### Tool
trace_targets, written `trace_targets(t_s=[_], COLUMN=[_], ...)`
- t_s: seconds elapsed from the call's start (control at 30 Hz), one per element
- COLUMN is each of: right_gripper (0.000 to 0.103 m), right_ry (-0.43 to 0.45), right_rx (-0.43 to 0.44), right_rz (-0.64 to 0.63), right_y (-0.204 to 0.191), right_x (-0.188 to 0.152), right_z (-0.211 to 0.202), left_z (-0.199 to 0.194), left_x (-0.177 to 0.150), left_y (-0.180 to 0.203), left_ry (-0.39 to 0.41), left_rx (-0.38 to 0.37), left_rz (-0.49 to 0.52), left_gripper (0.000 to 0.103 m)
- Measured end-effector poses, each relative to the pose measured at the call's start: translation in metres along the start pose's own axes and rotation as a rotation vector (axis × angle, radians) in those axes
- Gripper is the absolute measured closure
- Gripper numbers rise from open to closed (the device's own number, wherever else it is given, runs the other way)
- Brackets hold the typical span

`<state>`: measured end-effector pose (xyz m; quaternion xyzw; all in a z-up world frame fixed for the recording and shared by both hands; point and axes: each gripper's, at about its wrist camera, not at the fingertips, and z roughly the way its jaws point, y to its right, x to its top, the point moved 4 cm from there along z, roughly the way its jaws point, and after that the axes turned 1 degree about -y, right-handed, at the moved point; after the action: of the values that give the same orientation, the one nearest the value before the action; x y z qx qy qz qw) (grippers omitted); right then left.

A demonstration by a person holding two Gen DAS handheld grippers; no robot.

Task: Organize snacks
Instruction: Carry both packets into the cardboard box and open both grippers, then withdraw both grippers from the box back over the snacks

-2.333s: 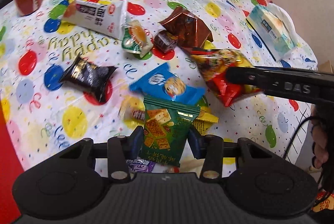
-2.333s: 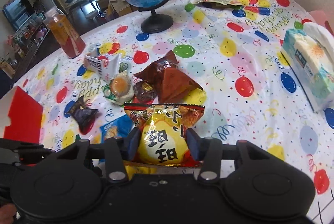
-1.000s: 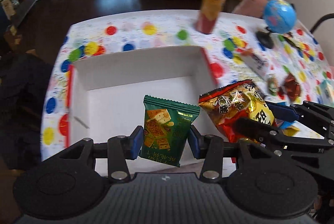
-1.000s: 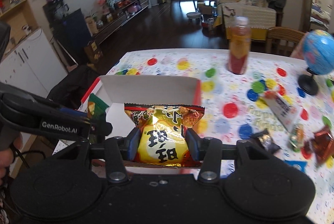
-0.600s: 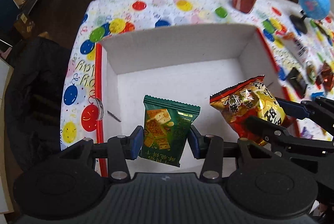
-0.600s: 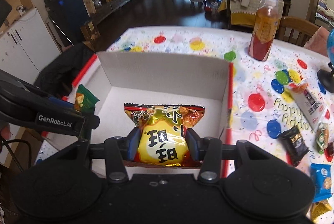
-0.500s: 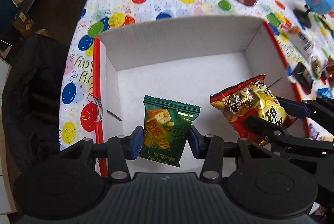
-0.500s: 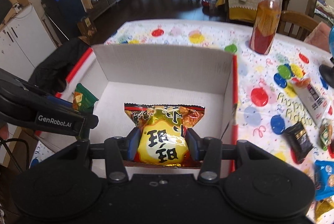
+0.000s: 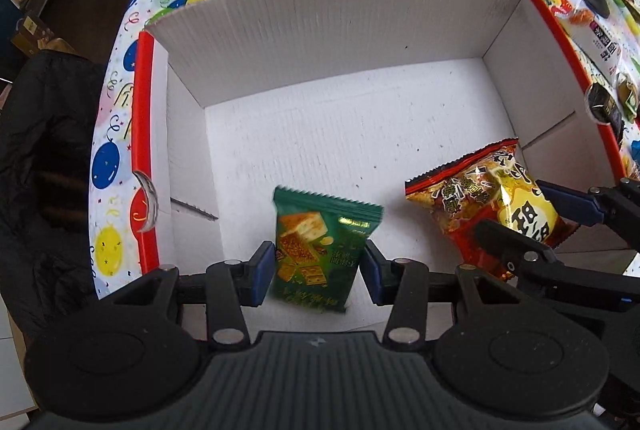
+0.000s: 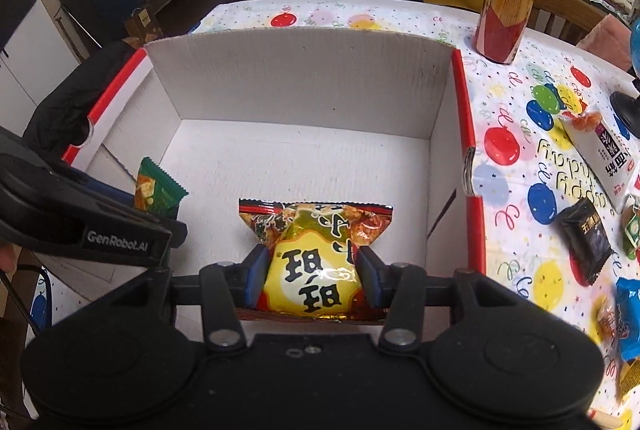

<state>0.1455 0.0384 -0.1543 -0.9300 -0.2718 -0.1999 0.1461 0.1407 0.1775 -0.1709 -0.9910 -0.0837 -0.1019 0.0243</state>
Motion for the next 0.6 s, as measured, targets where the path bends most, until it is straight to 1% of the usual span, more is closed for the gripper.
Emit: trace_targets(t_s=[0.17,0.23,0.3,0.33,0.37,0.43,0.5,0.53,0.6], right_gripper=[0.054,0.052,0.042,0.033,0.032,0.032,0.029,0.025,0.023], right_ry=[0.004,0.017,0.03,0.04,0.052,0.06,0.068,0.074,0.091], right_rx=[-0.004,0.0,0.001,-0.002,-0.005,0.008,0.013,0.017,0.025], right_rz=[0.001,0.003,0.001,0.004,0.008,0.012,0.016,0.017,0.019], right_y=[-0.001,-0.001,-0.001,-0.001,0.0,0.001,0.002,0.002,0.003], right_x=[-0.001,-0.002,-0.002,-0.002,-0.003,-0.003,-0.004,-0.004,-0.005], right_z=[-0.002,-0.006,-0.011,-0.014,-0.018,-0.024,-0.031,-0.035,-0.044], left_z=[0.0,-0.003,-0.006,-0.008,-0.01,-0.016,-0.022,-0.026,-0.032], left_x=[-0.002,-0.003,-0.005,-0.006,-0.007,-0.01,-0.014,-0.015,-0.018], left_y=[0.001,0.002,0.003,0.003,0.003,0.004,0.004,0.004,0.005], left_ry=[0.011,0.018,0.023,0.029,0.035,0.046,0.057,0.063,0.07], left_rx=[-0.001,-0.008,-0.009,-0.007,-0.006,-0.01,-0.004,-0.003,-0.014], left_rz=[-0.014,-0.021,-0.026,-0.027,-0.027,-0.03,-0.032,-0.033,-0.039], left_gripper=[0.058,0.056,0.055,0.055,0.054,0.054,0.054,0.054,0.052])
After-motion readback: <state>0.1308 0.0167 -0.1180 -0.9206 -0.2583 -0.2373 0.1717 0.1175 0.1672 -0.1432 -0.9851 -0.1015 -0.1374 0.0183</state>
